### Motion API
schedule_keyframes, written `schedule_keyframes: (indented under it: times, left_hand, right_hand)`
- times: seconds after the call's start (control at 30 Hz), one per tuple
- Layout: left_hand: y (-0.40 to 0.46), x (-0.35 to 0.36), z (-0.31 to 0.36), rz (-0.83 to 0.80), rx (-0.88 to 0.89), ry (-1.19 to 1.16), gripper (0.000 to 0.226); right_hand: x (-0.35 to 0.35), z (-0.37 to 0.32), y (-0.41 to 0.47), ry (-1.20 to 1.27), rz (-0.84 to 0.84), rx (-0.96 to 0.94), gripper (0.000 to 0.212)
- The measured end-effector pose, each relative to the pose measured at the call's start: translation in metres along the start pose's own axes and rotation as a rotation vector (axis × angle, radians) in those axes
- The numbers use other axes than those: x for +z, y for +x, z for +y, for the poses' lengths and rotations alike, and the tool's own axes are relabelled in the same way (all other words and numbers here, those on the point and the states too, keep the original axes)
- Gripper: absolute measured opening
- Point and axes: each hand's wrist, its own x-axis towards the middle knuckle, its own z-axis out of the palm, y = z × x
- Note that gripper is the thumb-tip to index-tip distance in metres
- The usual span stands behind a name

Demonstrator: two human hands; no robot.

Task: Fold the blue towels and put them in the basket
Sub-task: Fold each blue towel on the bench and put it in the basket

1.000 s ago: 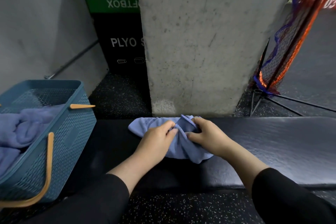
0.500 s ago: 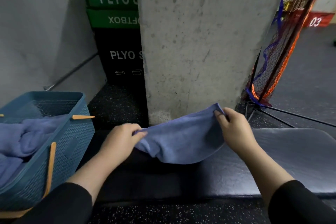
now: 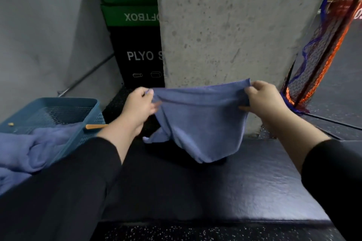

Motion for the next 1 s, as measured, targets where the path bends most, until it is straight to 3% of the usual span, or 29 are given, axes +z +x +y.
schedule_keyframes:
  times: [0.13, 0.27, 0.5, 0.63, 0.77, 0.87, 1.0]
  left_hand:
    - [0.041, -0.008, 0.04, 0.107, 0.314, 0.177, 0.02]
    - [0.034, -0.007, 0.083, 0.188, 0.507, 0.234, 0.019]
    - [-0.029, -0.029, 0.085, 0.167, 0.542, 0.292, 0.012]
    - [-0.094, -0.039, 0.069, 0.162, 0.569, 0.313, 0.011]
    - [-0.139, -0.05, 0.023, 0.01, 0.357, 0.181, 0.023]
    - [-0.165, -0.062, -0.02, -0.16, 0.102, 0.188, 0.03]
    - [-0.195, -0.075, -0.04, -0.526, -0.326, 0.304, 0.035]
  right_hand:
    - [-0.009, -0.033, 0.024, 0.003, 0.134, -0.2, 0.025]
    - [-0.022, -0.063, 0.017, 0.17, 0.187, -0.356, 0.021]
    - [-0.044, -0.053, -0.041, 0.223, 0.149, -0.415, 0.02]
    - [-0.06, -0.023, -0.088, 0.049, 0.214, -0.5, 0.016]
    - [-0.06, 0.029, -0.133, 0.077, 0.016, -0.341, 0.018]
    - [-0.058, 0.064, -0.165, -0.121, -0.169, -0.281, 0.024]
    - [-0.061, 0.081, -0.184, -0.278, -0.533, -0.074, 0.031]
